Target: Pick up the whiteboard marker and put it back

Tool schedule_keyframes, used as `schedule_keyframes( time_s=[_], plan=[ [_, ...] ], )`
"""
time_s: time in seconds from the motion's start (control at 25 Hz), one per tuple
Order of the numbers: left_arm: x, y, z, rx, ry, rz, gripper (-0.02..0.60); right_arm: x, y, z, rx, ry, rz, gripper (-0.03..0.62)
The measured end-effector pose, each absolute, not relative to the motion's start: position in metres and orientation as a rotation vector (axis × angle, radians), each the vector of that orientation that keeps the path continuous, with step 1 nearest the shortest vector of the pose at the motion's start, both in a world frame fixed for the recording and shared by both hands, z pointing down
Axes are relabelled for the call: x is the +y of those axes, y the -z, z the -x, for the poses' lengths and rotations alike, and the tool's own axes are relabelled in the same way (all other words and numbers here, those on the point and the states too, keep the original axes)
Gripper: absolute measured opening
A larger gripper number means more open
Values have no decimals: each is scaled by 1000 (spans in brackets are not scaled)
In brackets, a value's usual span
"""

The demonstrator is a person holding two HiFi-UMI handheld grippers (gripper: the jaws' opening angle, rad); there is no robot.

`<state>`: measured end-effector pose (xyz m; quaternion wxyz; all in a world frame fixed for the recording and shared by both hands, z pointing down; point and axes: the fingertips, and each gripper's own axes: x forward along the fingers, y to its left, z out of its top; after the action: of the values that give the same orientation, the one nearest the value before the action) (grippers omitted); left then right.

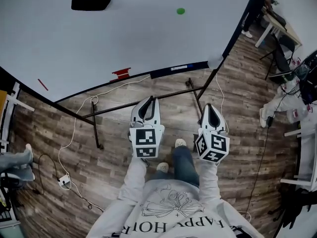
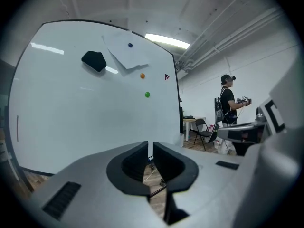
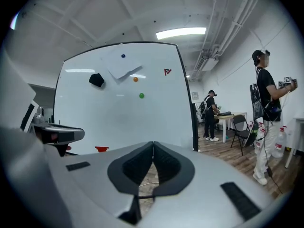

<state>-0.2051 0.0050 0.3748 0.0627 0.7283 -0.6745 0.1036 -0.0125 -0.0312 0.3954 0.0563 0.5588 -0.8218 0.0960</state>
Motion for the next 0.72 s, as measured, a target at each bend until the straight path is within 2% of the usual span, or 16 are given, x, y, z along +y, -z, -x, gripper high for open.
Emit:
schedule_keyframes(
  time_s=[0.72],
  plan=[
    [-197,-422,138,-1920,-580,-2247,14,-229,-409,-27,-2554,-302,-1567,3]
  ],
)
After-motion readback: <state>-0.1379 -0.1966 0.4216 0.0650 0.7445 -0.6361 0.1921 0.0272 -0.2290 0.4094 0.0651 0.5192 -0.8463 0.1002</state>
